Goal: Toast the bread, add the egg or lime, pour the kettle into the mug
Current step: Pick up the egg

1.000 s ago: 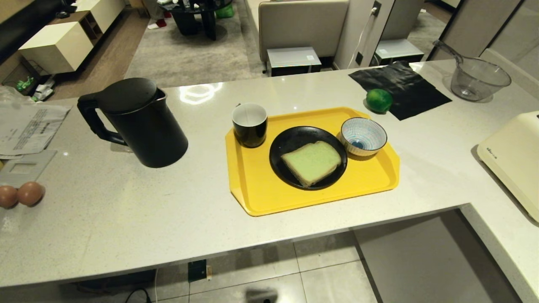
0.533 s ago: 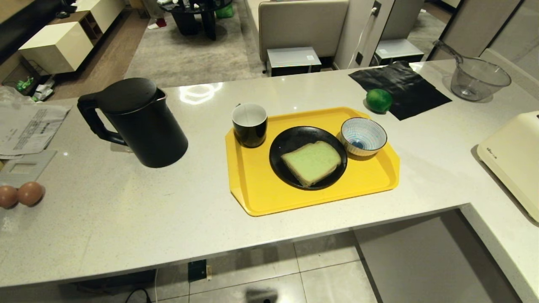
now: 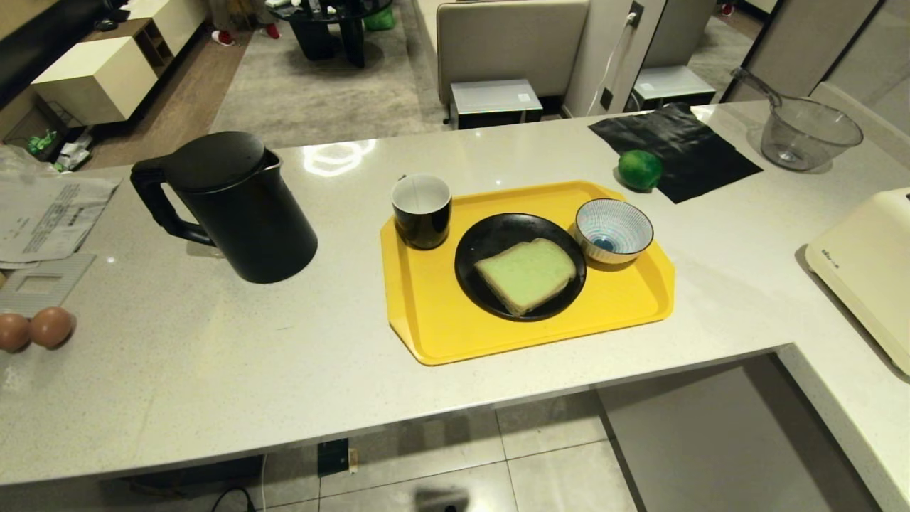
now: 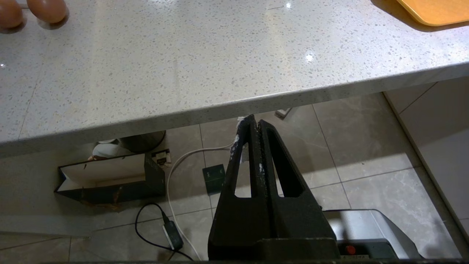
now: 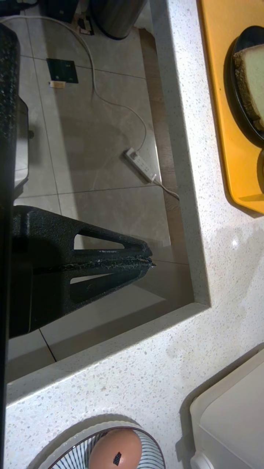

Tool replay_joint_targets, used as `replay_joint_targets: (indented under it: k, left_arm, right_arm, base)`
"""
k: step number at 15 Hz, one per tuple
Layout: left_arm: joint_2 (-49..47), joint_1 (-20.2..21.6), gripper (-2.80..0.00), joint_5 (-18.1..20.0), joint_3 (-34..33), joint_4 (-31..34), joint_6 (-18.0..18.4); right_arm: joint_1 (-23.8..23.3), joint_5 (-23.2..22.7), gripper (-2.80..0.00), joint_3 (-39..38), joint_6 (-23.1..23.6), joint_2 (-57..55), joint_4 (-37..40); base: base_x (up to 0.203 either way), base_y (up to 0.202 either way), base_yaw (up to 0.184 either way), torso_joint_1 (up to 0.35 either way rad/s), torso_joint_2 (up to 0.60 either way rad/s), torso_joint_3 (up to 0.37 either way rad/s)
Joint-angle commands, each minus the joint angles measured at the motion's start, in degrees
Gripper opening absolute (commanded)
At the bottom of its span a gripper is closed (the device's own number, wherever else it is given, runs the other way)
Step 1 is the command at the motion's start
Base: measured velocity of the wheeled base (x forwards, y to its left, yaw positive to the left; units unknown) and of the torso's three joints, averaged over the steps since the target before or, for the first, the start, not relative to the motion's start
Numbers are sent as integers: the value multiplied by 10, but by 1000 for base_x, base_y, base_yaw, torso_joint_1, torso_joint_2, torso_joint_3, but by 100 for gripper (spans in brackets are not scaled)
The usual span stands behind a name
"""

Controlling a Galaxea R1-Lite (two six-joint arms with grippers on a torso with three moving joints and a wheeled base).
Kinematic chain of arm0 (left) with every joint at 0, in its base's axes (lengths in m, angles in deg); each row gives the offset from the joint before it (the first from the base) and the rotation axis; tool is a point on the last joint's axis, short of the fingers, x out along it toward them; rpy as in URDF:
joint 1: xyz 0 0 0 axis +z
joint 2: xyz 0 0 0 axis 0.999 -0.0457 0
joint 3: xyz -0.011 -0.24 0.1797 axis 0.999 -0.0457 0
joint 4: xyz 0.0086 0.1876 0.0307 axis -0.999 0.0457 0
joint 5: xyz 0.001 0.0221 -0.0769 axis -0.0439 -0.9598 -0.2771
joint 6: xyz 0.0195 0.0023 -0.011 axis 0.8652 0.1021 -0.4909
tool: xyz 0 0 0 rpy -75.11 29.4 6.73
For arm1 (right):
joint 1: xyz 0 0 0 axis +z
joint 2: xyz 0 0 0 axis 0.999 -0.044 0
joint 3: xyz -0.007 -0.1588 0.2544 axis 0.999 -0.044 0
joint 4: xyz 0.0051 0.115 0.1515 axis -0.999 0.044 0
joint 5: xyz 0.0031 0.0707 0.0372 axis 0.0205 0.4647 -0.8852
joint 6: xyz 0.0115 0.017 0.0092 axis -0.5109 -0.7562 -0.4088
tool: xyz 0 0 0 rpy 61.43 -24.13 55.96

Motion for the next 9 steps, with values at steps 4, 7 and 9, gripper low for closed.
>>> replay_joint_targets:
  k: [4, 7, 9]
  left_arm:
    - [0, 0, -280, 0, 0, 0, 0]
    - [0, 0, -280, 0, 0, 0, 0]
    - [0, 1, -280, 0, 0, 0, 0]
  right_arm:
    - [0, 0, -280, -14, 1, -1, -1]
    - [0, 0, -280, -14, 0, -1, -1]
    - [1, 0, -280, -14, 0, -1, -1]
  base:
    - [0, 0, 0, 0, 0, 0]
    - [0, 0, 0, 0, 0, 0]
    - [0, 0, 0, 0, 0, 0]
